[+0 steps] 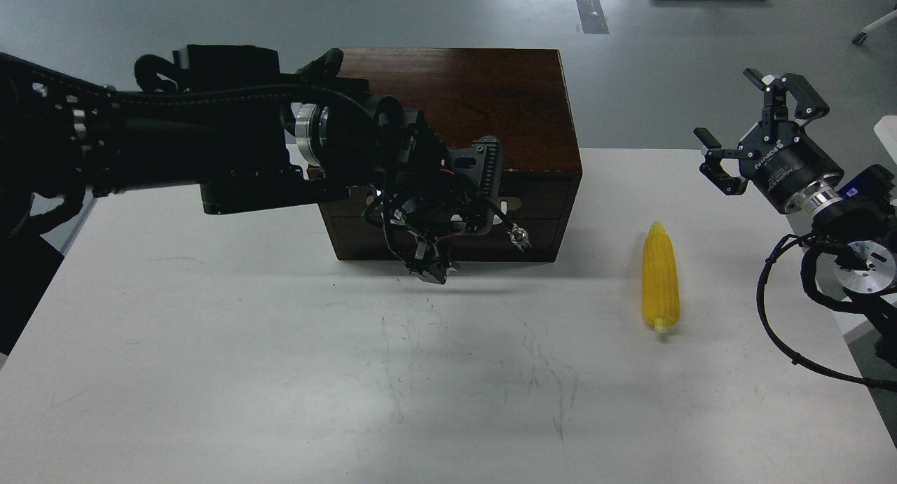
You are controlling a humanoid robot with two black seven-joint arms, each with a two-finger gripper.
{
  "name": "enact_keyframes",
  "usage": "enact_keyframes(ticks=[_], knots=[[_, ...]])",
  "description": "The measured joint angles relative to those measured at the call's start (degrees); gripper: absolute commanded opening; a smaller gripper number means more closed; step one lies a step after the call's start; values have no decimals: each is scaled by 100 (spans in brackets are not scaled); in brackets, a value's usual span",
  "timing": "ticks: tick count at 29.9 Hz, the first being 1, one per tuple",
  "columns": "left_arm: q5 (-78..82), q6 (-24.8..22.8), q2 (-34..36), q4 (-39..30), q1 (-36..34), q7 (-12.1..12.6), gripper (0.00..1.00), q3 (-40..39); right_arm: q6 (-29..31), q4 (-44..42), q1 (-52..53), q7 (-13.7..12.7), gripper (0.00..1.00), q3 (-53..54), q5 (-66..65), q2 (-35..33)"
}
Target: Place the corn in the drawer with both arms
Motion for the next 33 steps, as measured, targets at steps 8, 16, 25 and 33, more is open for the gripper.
enact_keyframes(ticks=[8, 16, 25, 33], knots=[[0, 0, 8, 6, 31, 0, 98, 41, 0, 0, -9, 0, 100, -5, 0, 0], [0, -1, 2, 9, 65, 0, 98, 140, 0, 0, -9, 0, 100, -6, 0, 0], [0, -1, 12, 40, 117, 0, 98, 172, 1, 0, -16, 0, 100, -2, 0, -6], [0, -1, 96, -48, 120, 0, 98, 272, 3, 0, -21, 0, 100, 3, 0, -44]])
